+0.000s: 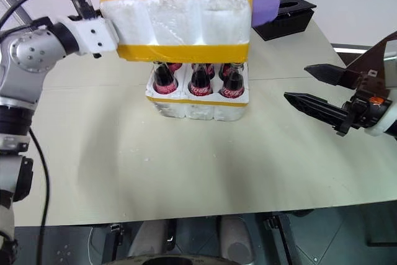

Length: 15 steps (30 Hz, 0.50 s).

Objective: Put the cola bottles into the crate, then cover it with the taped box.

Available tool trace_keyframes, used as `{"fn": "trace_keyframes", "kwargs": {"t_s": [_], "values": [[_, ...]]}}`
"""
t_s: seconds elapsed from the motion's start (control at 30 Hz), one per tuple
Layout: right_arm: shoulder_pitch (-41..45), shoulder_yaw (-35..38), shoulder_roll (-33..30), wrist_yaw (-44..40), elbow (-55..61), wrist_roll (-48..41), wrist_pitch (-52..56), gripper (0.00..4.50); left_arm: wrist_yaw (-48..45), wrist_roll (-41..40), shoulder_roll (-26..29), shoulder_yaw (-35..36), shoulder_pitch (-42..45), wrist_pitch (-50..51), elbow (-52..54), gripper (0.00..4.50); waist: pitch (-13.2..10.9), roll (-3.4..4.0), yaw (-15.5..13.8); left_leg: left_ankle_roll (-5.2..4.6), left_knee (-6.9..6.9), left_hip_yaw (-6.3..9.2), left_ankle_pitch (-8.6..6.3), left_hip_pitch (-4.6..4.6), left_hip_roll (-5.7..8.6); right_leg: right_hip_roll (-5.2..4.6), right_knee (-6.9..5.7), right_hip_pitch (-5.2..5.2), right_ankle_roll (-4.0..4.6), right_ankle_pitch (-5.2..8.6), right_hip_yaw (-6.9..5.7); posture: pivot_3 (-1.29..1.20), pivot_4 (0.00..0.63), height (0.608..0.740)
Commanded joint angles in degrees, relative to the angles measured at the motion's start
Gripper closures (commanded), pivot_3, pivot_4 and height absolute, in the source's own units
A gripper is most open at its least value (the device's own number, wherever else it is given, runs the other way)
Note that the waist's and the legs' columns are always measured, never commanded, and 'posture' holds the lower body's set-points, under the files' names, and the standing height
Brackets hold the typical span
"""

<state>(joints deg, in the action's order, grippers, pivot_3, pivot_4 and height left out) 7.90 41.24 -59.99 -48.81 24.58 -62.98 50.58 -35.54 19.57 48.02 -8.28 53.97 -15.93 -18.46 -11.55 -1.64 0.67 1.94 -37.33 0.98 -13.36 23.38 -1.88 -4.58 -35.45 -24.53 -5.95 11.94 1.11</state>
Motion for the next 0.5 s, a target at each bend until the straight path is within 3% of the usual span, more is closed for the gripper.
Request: {"fn": "trace_keyframes", "kwargs": {"t_s": [0.03, 0.5], "values": [[1.1, 0.4, 0.0, 0.1, 0.5, -0.2, -1.5, 0.00, 1.5, 1.6, 0.5, 1.6, -1.5, 1.9, 5.7, 4.02, 0.0, 0.00, -0.1, 0.00, -0.01, 0.00, 0.00, 0.00, 0.00, 0.00, 0.00, 0.01, 0.00, 0.00, 0.00, 0.00, 0.150, 0.740], [2.2, -0.2, 0.5, 2.2, 0.8, -1.8, -1.6, 0.00, 8.8, 9.7, -6.1, -3.5, 2.6, 0.4, 1.2, 4.02, 0.0, 0.00, 0.0, 0.00, -0.10, 0.00, 0.00, 0.01, 0.02, 0.00, 0.06, 0.08, -0.03, -0.02, 0.03, 0.00, 0.150, 0.740]]}}
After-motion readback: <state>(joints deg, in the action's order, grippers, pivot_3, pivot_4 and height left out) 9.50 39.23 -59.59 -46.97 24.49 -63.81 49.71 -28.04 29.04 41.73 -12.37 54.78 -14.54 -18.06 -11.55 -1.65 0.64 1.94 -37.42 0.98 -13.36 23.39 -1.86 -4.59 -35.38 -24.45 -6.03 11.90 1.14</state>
